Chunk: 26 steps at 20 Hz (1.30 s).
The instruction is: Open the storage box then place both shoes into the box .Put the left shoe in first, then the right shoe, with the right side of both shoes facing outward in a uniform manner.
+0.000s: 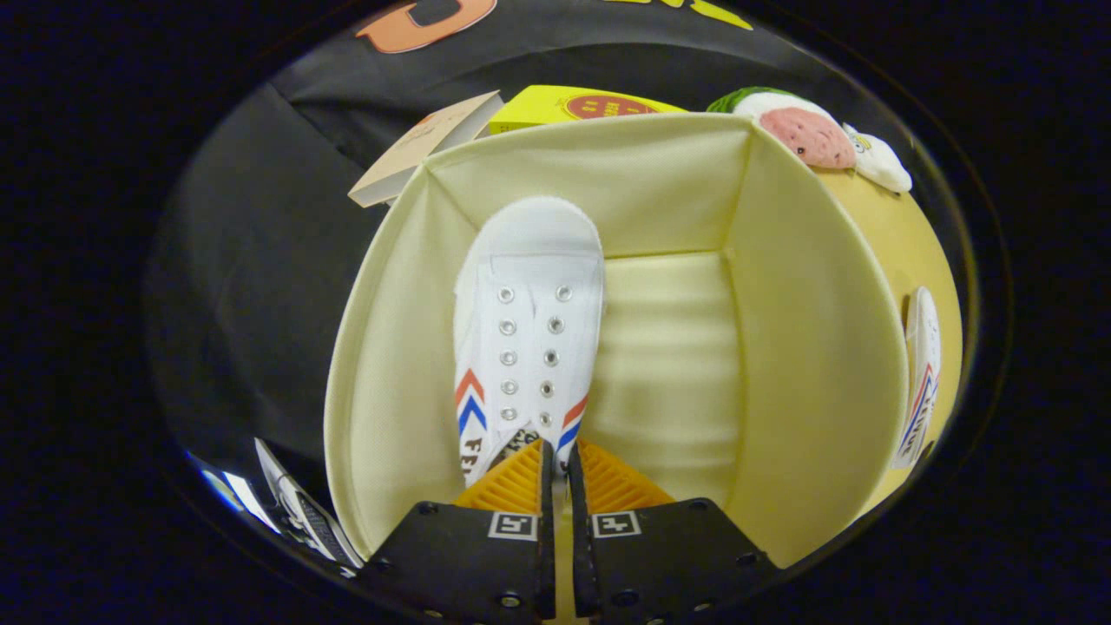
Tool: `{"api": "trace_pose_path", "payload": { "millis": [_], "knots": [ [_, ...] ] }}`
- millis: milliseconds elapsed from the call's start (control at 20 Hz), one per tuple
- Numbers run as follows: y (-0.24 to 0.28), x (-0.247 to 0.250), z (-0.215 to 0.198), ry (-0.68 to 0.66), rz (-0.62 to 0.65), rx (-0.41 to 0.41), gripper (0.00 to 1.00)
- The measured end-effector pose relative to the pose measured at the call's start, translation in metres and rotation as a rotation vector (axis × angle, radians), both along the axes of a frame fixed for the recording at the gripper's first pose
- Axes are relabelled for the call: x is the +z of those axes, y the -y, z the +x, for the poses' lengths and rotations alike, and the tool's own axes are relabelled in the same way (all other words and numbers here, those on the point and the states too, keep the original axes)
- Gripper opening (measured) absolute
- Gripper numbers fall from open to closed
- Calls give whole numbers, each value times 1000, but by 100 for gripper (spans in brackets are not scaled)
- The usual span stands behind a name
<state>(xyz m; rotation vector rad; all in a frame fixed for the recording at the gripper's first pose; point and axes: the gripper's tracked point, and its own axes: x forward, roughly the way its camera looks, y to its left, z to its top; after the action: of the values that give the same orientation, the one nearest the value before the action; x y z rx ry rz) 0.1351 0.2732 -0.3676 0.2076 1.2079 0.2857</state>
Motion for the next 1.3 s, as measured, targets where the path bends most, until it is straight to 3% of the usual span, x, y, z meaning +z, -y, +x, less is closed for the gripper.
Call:
{"api": "trace_pose_path", "payload": {
  "millis": [50,200,300,350,400,500,800,1300],
  "knots": [
    [2,8,0,8,19,8,29],
    [25,38,-9,22,6,52,59],
    [43,70,-16,54,31,94,70],
    [55,85,-19,84,47,101,84],
    [65,98,-21,107,59,112,85],
    [97,114,-31,130,58,123,96],
    [232,109,-33,169,8,38,96],
    [413,-5,-32,57,-105,-121,96]
  ]
}}
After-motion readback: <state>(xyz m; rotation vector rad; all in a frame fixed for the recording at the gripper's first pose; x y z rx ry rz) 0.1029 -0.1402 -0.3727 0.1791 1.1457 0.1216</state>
